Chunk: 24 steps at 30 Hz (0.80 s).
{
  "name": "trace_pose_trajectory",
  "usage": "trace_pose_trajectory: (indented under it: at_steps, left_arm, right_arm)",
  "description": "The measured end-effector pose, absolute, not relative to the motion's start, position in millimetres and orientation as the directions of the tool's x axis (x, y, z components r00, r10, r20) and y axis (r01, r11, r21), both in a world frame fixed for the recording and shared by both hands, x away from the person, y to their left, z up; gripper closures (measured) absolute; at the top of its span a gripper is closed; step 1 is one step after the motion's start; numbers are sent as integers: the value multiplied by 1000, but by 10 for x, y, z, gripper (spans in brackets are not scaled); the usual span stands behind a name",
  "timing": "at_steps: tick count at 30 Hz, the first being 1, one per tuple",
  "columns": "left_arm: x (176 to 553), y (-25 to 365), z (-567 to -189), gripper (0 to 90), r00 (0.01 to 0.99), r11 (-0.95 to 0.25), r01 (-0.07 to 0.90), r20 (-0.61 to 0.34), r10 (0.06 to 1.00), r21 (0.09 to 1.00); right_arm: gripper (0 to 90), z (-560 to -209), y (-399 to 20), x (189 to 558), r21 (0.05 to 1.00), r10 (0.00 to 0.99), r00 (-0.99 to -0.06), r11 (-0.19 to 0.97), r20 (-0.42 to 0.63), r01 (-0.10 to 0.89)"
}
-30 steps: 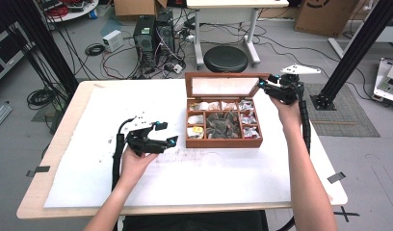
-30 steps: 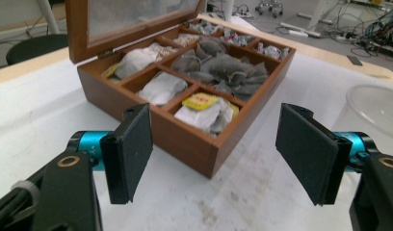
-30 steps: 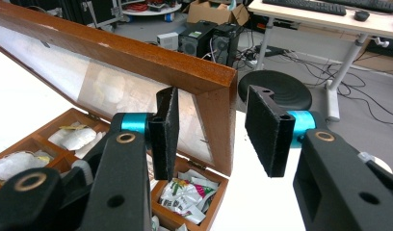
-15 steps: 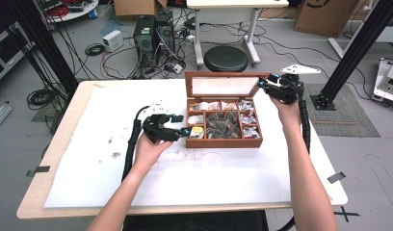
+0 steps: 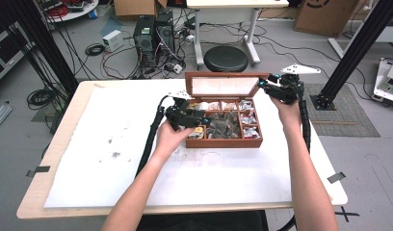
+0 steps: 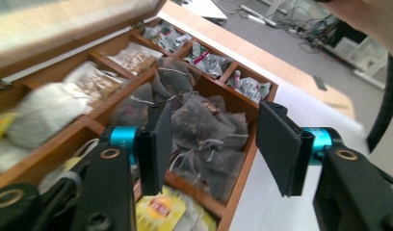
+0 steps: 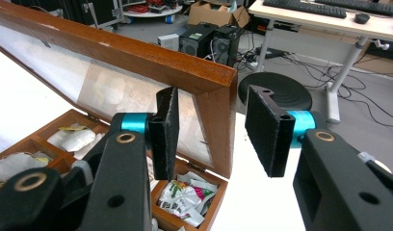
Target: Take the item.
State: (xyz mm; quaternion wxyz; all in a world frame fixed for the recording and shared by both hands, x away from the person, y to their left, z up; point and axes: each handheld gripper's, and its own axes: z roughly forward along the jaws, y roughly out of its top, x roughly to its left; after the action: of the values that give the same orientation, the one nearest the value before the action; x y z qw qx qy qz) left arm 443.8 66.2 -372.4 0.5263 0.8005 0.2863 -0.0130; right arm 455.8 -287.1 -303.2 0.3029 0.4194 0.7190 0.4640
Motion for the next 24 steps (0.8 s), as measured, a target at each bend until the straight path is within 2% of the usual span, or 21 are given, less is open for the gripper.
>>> trace_pose_trajectory:
  at_steps: [10, 24]
  left_arm:
    - [4619, 413, -3837, 489, 796, -305, 551, -380, 471, 776]
    - [4739, 268, -3970, 502, 748, -342, 618, -396, 532, 708]
  right_arm:
    - [570, -3027, -2871, 4552, 919, 882, -467, 228, -56, 321]
    - [570, -3027, -2872, 4551, 919, 881, -469, 233, -61, 319]
